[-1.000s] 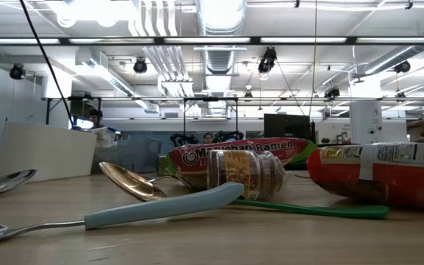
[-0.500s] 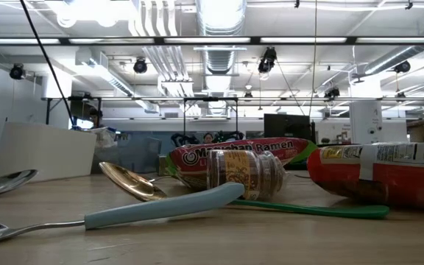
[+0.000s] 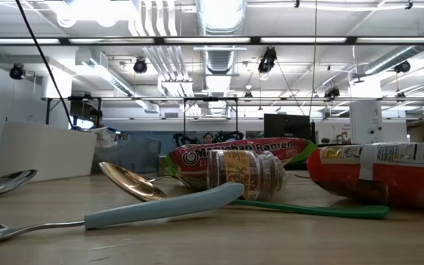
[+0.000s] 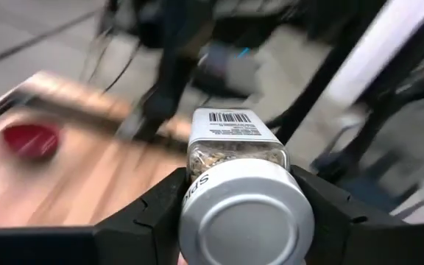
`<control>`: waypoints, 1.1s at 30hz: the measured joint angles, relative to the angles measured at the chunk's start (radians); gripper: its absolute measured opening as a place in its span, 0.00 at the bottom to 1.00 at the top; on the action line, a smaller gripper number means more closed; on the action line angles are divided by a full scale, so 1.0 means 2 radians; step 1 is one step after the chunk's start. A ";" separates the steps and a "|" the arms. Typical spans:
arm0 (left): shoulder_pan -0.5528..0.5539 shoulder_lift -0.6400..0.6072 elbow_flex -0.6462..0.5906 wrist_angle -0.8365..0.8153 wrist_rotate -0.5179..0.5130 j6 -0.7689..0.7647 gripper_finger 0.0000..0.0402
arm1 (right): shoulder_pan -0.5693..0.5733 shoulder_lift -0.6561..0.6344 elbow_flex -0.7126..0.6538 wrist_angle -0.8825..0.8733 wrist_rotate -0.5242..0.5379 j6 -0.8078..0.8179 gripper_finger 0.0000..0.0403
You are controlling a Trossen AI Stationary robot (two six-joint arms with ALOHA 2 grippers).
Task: Pick & Place Food Item
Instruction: Put the white seasoning bottle into the white bin
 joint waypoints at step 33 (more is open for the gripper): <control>0.136 -0.155 -0.327 -0.422 0.059 -0.280 0.49 | 0.008 0.000 -0.001 -0.053 0.001 0.022 0.87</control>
